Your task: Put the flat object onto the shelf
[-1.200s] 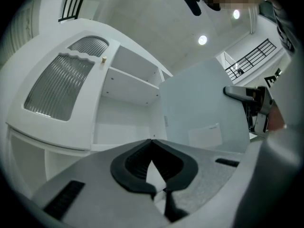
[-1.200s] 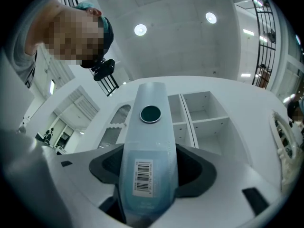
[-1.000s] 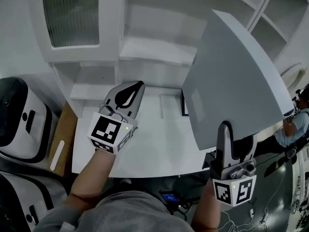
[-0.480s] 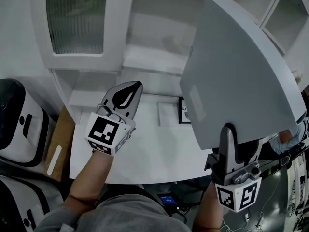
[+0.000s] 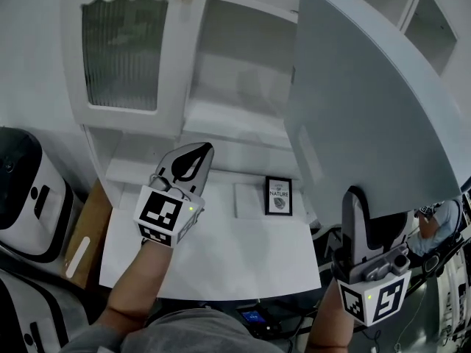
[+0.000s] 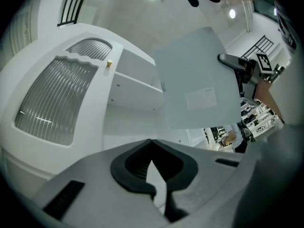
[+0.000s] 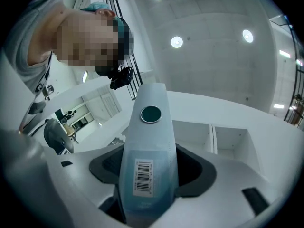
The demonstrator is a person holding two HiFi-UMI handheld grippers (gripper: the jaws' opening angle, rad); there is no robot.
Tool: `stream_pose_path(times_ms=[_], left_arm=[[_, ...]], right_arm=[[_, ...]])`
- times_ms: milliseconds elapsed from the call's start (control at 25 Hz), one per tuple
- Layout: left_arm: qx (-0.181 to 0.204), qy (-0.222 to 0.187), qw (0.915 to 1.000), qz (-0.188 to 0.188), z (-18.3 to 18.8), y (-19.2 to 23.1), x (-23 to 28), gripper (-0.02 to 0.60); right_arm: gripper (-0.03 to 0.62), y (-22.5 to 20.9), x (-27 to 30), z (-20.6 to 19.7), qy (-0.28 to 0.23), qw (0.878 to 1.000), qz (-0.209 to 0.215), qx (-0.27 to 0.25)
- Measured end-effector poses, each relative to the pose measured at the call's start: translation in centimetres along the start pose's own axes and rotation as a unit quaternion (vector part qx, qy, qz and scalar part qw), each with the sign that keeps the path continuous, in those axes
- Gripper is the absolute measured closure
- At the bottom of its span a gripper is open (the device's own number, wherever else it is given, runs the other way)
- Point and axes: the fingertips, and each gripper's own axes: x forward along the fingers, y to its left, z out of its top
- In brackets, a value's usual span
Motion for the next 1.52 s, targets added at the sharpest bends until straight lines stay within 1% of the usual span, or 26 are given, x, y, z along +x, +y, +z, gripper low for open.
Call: stream_pose_path(times_ms=[240,520,760,880,1000,1200,1360,1520], left_arm=[[0.009,-0.008,0.9999,0.006,1.7,-0.3,1.0,0.575],[0.015,-0.015,0.9998,-0.002,2.9,-1.0,1.8,0.575],[0.012,-0.014,0.9998,-0.004,2.6,-1.2,2.3,0.575],[0.011,-0.012,0.9998,-0.006,2.2,-1.3,2.5,0.575],[0.010,-0.013,0.9998,-0.008,2.2,-1.3,2.4,0.575],[0.010,-0.014,0.9998,-0.002,2.1,-0.3,1.9,0.575],[0.007,-0.014,0.9998,0.008,1.8,0.7,1.7,0.575],[0.002,-0.014,0.9998,0.012,1.2,1.5,1.9,0.575]], right_arm=[[0.276,-1.2,1.5,2.8,-0.027,0.999,0.017,-0.036],[0.276,-2.5,3.8,6.0,-0.057,0.994,0.028,-0.086],[0.278,-3.6,5.4,9.2,-0.080,0.987,0.034,-0.137],[0.278,-3.7,6.3,10.2,-0.088,0.981,0.043,-0.167],[0.278,-3.4,7.1,10.6,-0.093,0.975,0.046,-0.198],[0.278,-3.2,8.4,10.5,-0.100,0.967,0.043,-0.230],[0.279,-3.4,10.1,9.0,-0.088,0.960,0.045,-0.263],[0.278,-3.2,12.0,6.9,-0.071,0.957,0.046,-0.277]])
